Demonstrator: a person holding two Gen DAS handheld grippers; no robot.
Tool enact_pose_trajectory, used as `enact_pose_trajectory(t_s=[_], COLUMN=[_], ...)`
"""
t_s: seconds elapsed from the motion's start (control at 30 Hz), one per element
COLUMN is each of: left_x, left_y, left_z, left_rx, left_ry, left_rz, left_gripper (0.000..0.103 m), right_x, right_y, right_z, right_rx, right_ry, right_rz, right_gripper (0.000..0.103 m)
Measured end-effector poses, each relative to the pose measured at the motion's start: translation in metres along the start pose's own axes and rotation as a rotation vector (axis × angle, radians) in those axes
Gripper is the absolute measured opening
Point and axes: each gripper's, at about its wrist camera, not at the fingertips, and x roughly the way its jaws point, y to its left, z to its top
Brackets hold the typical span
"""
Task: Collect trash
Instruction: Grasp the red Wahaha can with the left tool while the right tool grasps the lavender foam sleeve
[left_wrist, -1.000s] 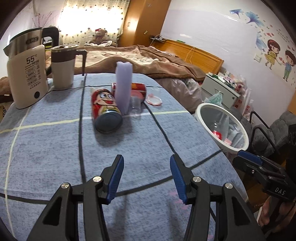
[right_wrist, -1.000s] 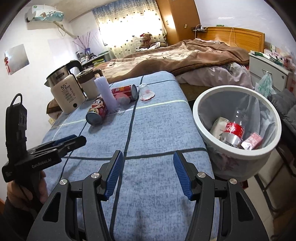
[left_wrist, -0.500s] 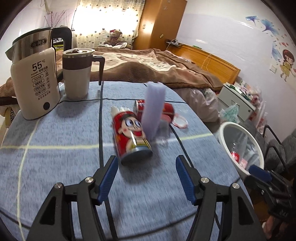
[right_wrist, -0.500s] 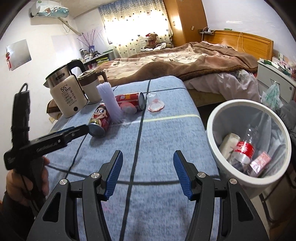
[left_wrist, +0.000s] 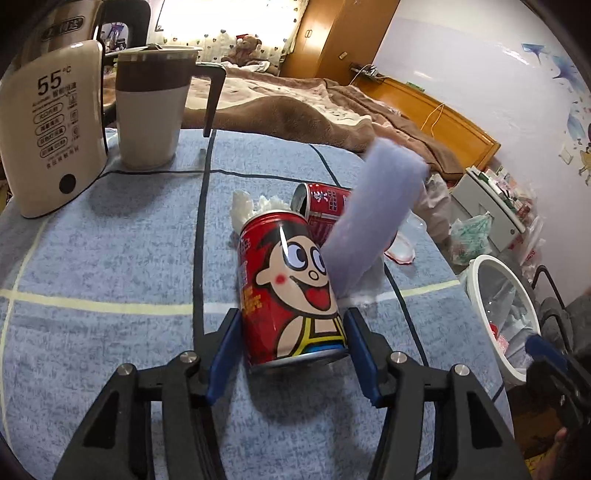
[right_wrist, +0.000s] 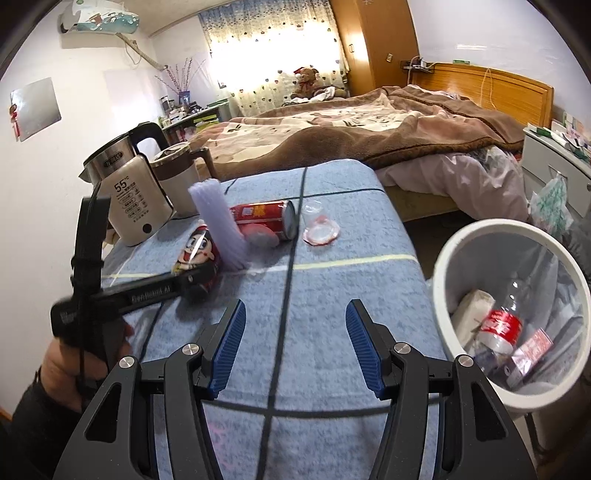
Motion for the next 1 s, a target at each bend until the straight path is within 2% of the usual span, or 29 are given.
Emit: enact_pose_trajectory(t_s=[0.3,0.43,0.8,0.87,1.0], left_x=[-0.026,-0.035,-0.046,-0.045,-0.044], left_y=[0.016,0.030,0.059,0.059,0.058], left_z=[-0.018,-0.021,-0.025,-0.024,-0.024], left_rx=[0.019,0.006,-0.028,-0.025,-0.018], left_ry=[-0.008,-0.021,-0.039,-0.038,-0.037], left_rz=[-0.042,-0.036,-0.041,-0.045,-0.054], left_gripper=[0.058,0.058,0.058,0.058,0.058], right_x=[0.028,0.045,0.103,0.111,0.121], right_y=[0.037,0.056,0.078,0.079,0.079], right_z=[0.024,0.037,0.063,0.066,0.068], right_rx=[-0.066,-0.104,-0.115,-0.111,-0.127], right_ry=[-0.005,-0.012,0.012,0.019,0.028], right_rz=[0.055,0.074,0.046,0.048,0.048], right_gripper=[0.057,0.057,0.057,0.044,0.029])
